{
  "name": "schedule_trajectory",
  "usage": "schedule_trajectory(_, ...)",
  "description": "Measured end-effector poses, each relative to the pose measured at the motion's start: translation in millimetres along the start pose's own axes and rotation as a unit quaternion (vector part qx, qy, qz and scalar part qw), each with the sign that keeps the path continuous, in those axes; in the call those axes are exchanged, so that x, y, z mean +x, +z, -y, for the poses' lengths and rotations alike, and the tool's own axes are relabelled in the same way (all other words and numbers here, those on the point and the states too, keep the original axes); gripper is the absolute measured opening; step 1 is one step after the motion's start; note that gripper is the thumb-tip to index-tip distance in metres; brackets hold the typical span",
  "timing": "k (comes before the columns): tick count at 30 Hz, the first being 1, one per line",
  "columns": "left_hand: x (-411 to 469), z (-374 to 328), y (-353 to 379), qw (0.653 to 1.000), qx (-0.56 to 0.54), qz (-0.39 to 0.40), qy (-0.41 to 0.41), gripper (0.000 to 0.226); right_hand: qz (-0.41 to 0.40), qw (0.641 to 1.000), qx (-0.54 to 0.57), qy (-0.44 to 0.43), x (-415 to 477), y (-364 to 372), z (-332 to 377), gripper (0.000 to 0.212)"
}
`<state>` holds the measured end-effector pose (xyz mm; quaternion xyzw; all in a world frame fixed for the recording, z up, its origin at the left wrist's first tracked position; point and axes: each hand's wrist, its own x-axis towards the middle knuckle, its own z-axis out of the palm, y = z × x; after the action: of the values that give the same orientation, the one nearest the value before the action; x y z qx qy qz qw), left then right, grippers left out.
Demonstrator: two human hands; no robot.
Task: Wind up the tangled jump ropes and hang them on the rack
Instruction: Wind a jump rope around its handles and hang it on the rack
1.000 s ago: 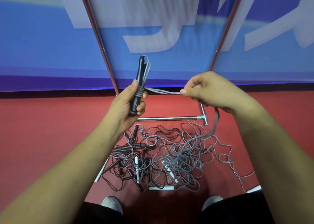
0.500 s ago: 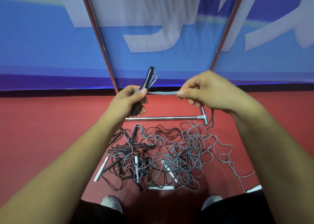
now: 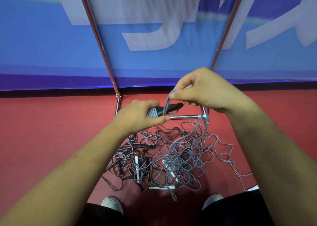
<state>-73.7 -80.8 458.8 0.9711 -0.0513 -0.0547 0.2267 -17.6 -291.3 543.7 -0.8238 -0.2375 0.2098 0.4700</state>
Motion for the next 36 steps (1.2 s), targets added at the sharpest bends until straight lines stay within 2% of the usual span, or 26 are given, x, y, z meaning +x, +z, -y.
schedule_trajectory(3,-5.4,-4.4,-3.0,0.994,-0.080,0.048,0.063,0.038,-0.036,0.998,-0.046,-0.010,1.2,-10.6,-4.8,0.013)
schedule_trajectory(6,-9.0,-6.9,-7.9,0.971,-0.188,0.085,0.119,0.010,-0.083,0.996,-0.028,-0.015,4.7,-15.9,-15.1,0.020)
schedule_trajectory(8,-11.1,-8.3,-8.9,0.960,-0.221,0.094,0.147,0.019,-0.096,0.995,-0.026,-0.019,7.4,-15.1,-23.6,0.022)
schedule_trajectory(10,-13.7,-11.6,-8.5,0.948,-0.259,0.104,0.154,0.012,-0.085,0.995,-0.043,-0.016,9.2,-13.5,-32.3,0.018)
schedule_trajectory(14,-17.7,-15.0,-7.7,0.896,-0.422,0.089,0.100,0.016,-0.046,0.996,-0.078,-0.009,12.1,-10.7,-44.6,0.006)
schedule_trajectory(19,-18.3,-14.5,-6.7,0.855,-0.499,0.098,0.104,0.021,-0.014,0.993,-0.120,-0.005,9.4,-2.1,-37.5,0.024)
schedule_trajectory(21,-14.7,-14.7,-4.8,0.826,-0.546,0.100,0.093,0.032,0.009,0.996,-0.092,0.005,8.0,3.6,-33.4,0.029)
schedule_trajectory(24,-6.4,-10.8,-7.2,0.770,-0.631,0.079,0.046,0.042,0.006,0.999,0.026,0.028,11.5,9.1,-33.5,0.031)
schedule_trajectory(28,-2.8,-1.4,-9.4,0.724,-0.688,0.044,0.016,0.041,0.001,0.996,0.080,0.039,13.5,3.0,-34.2,0.019)
schedule_trajectory(30,-3.5,-1.8,-10.5,0.705,-0.708,0.033,0.014,0.043,-0.005,0.997,0.074,0.027,12.1,0.1,-34.0,0.016)
schedule_trajectory(33,-2.8,-3.6,-12.9,0.672,-0.740,0.030,0.011,0.029,-0.027,0.999,0.040,0.014,12.1,-0.8,-36.3,0.013)
schedule_trajectory(36,-3.6,-4.6,-15.8,0.654,-0.756,0.026,-0.011,0.033,-0.025,0.999,0.016,0.016,12.6,-0.9,-38.3,0.014)
